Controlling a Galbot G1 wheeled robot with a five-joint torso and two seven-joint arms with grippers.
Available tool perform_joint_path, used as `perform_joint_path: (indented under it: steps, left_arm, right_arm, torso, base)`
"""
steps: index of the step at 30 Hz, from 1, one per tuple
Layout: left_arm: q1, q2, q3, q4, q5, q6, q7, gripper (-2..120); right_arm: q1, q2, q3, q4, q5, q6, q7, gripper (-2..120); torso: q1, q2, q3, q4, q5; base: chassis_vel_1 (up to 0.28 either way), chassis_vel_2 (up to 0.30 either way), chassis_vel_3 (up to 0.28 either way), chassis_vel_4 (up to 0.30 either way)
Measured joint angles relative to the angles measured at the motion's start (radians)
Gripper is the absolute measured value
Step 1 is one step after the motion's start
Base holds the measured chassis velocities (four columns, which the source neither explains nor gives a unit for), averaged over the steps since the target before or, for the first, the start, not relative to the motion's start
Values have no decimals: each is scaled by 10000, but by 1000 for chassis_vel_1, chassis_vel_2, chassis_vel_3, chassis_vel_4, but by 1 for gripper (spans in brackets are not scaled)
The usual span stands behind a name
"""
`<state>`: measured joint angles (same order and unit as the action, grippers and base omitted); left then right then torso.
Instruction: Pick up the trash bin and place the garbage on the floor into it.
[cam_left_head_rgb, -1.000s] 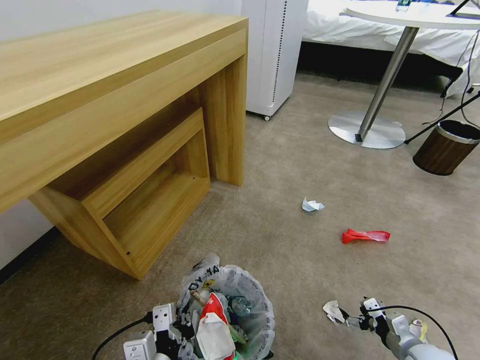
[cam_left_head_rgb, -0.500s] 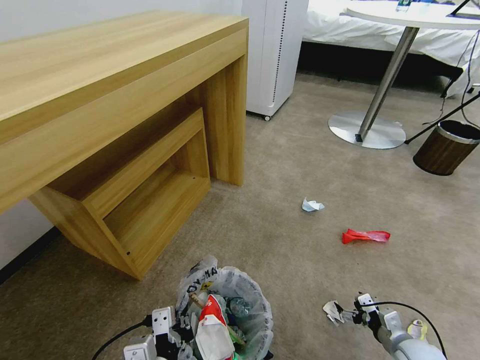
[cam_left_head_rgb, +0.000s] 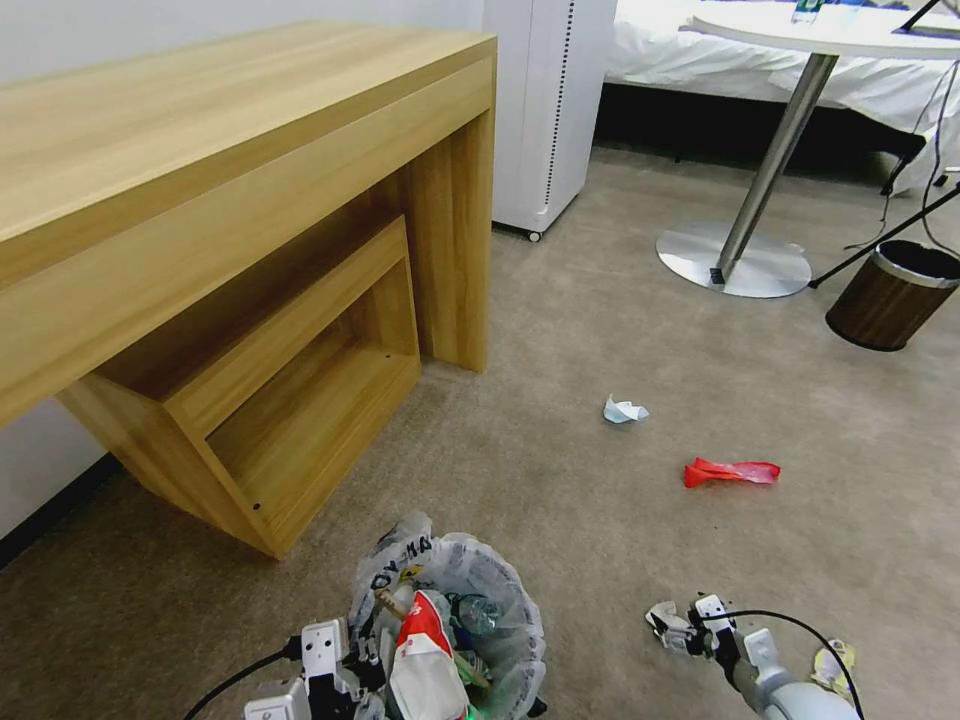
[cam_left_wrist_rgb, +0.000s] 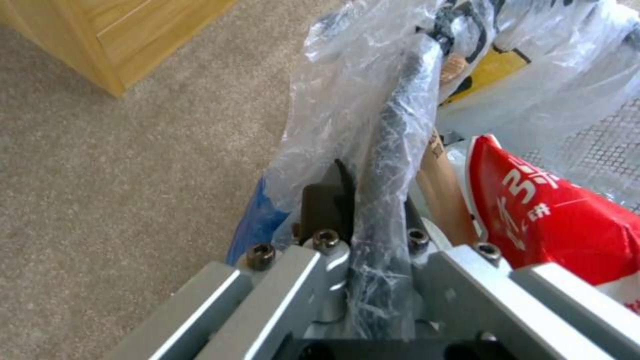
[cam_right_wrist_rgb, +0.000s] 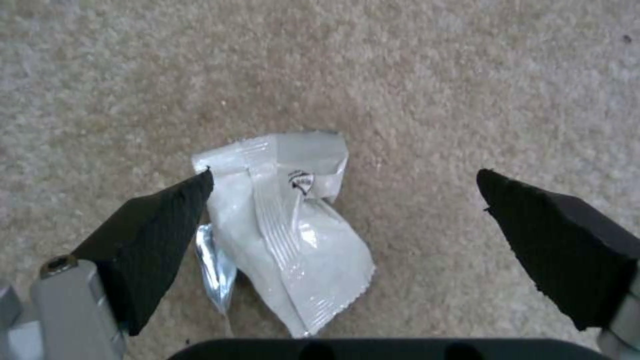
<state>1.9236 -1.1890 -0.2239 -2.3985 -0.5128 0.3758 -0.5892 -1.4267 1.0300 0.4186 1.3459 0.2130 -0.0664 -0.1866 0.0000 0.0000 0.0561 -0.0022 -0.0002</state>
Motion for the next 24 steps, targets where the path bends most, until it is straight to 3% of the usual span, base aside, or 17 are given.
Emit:
perform_joint_path:
  steps: [21,24]
  left_arm:
    - [41,-152,66,22,207,-50,55,0]
    - [63,-183,111,28,285,-69,82,0]
  right_arm:
    - [291,397,-222,-724,-354,540,13,99]
    - [317,468,-222,-853,-435,682,13,91]
  torso:
    - [0,0,-1,1,0]
    - [0,1,-1,0,-2]
  base:
    - [0,0,0,0]
    - [0,0,0,0]
